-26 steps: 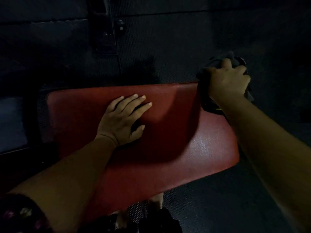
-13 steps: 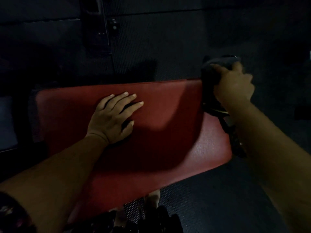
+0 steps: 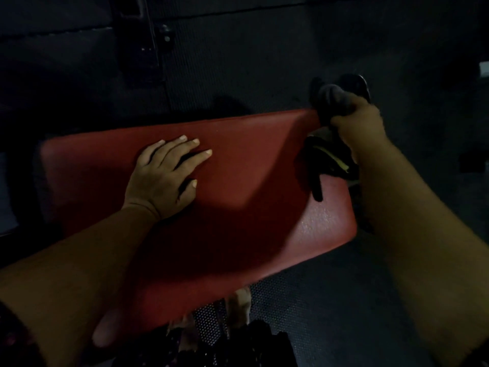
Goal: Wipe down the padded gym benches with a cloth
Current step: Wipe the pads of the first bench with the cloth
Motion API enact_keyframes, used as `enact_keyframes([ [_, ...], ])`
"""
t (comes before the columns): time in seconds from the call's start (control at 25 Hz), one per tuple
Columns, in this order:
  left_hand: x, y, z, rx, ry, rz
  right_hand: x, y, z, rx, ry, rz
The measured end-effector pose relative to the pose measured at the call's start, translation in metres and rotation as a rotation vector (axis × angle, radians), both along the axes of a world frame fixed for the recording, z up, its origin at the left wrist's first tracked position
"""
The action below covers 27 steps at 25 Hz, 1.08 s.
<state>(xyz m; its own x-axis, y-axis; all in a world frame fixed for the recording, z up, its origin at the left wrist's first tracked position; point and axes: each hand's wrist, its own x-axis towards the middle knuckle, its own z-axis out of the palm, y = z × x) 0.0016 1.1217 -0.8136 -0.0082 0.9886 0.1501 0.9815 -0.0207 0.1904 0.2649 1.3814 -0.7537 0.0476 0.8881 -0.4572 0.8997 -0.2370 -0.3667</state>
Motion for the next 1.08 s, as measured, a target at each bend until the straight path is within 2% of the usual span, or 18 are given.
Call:
enact_keyframes([
  [0.04,0.0,0.0,0.0,-0.005,-0.005,0.005,0.009,-0.006,0.0,-0.002,0.055,-0.047],
  [0.24,0.001,-0.002,0.001,-0.01,-0.039,0.017,0.063,-0.079,0.005,-0.051,-0.006,-0.168],
  [0.36,0.002,-0.003,0.003,-0.02,-0.05,0.024,0.063,-0.069,0.0,-0.075,0.018,-0.228],
  [0.48,0.001,-0.002,0.005,-0.061,-0.062,0.027,0.029,-0.025,-0.007,0.027,0.095,-0.12],
  [0.6,0.003,-0.003,0.006,-0.055,-0.064,0.038,0.019,-0.017,0.003,0.076,0.026,0.055],
  [0.68,0.004,-0.003,0.008,-0.072,-0.077,0.028,0.047,-0.045,0.002,0.034,0.047,0.026],
  [0.8,0.004,-0.002,0.01,-0.097,-0.075,0.034,0.102,-0.11,0.007,-0.046,0.16,-0.167],
  [0.88,0.004,-0.003,0.01,-0.093,-0.061,0.037,0.125,-0.146,0.012,-0.064,0.099,-0.229],
  [0.96,0.005,-0.003,0.011,-0.09,-0.052,0.023,0.123,-0.145,0.009,0.005,0.045,-0.207],
  [1.08,0.005,0.0,0.012,-0.105,-0.049,0.004,0.095,-0.1,0.002,0.077,0.084,-0.051],
])
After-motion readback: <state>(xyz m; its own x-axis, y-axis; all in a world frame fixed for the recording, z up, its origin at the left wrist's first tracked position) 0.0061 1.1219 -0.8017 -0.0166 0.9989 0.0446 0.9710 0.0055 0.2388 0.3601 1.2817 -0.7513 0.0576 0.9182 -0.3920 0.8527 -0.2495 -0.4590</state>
